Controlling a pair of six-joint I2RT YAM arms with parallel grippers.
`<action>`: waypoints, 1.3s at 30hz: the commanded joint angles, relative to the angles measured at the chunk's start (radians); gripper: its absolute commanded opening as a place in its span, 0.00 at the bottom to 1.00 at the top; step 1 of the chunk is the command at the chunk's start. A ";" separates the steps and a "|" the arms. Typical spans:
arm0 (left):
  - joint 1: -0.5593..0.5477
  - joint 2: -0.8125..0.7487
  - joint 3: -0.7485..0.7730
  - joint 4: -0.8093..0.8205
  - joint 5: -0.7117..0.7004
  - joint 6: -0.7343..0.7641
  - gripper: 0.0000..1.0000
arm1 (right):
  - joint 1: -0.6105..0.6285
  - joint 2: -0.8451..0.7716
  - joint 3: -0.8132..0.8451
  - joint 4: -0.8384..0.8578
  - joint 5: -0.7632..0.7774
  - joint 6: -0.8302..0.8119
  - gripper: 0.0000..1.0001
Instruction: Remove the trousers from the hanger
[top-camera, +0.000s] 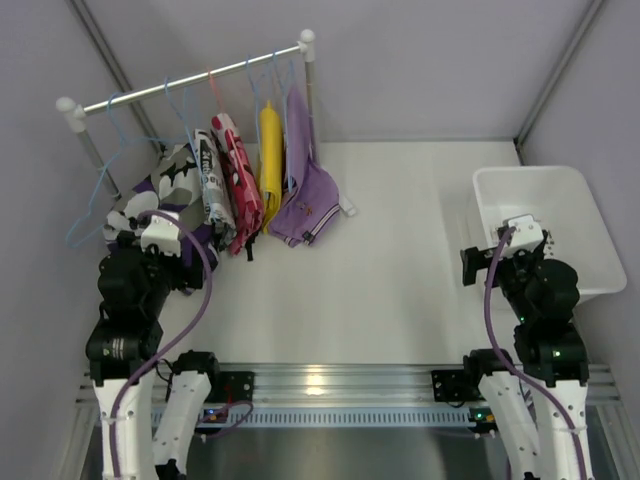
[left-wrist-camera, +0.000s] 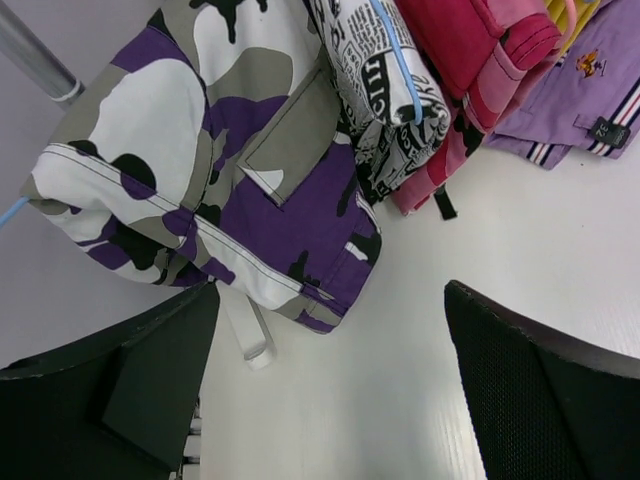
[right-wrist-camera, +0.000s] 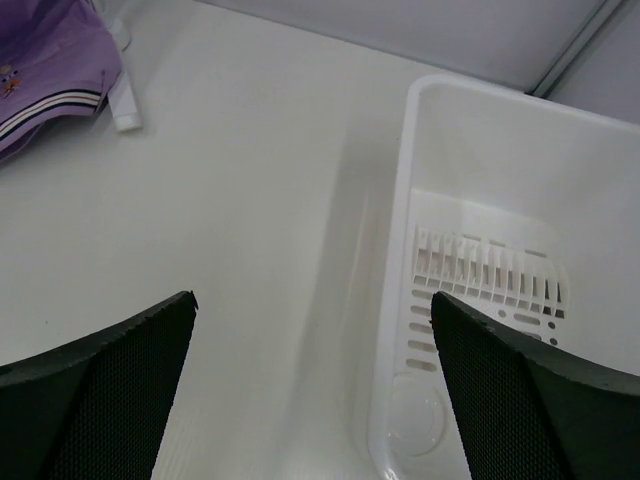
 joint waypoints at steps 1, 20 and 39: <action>0.004 0.062 0.016 -0.004 -0.002 -0.009 0.99 | -0.012 0.029 0.061 -0.042 -0.057 -0.029 0.99; 0.023 0.577 0.688 -0.154 -0.095 -0.285 0.99 | -0.011 0.330 0.154 -0.115 -0.204 -0.005 0.99; 0.566 0.801 0.864 -0.140 0.320 -0.156 0.97 | -0.011 0.288 0.081 -0.108 -0.232 -0.003 0.99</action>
